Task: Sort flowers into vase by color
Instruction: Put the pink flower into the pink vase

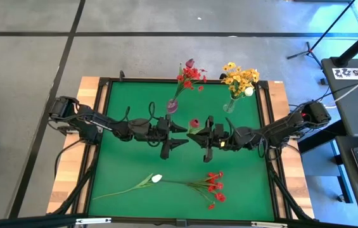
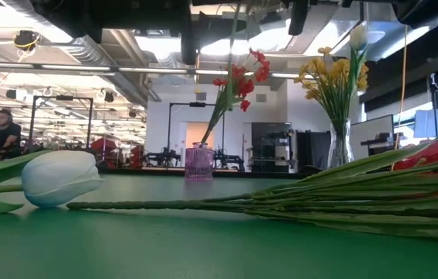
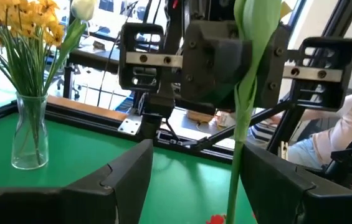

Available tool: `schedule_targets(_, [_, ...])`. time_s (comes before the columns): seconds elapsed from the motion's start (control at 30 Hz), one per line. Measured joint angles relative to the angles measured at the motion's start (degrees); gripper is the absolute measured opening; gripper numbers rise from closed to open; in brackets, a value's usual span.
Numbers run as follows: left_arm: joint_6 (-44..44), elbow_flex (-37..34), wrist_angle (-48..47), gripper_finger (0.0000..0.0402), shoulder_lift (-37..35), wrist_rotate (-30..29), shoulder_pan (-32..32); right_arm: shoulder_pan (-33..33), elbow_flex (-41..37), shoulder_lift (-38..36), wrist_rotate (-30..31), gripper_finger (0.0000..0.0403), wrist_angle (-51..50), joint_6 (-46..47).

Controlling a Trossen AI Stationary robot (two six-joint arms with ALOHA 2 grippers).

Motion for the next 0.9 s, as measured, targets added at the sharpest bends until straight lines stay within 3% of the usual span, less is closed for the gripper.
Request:
schedule_targets(0.6, [0.1, 0.0, -0.1, 0.0179, 0.0, -1.1, -0.2, 0.0, 0.0, 0.0, -0.9, 0.0014, -4.3, 1.4])
schedule_targets(0.9, [0.1, 0.0, 0.6, 0.0148, -0.1, -1.1, -0.2, 0.0, -0.1, 0.0, -1.1, 0.0014, -1.7, 2.8])
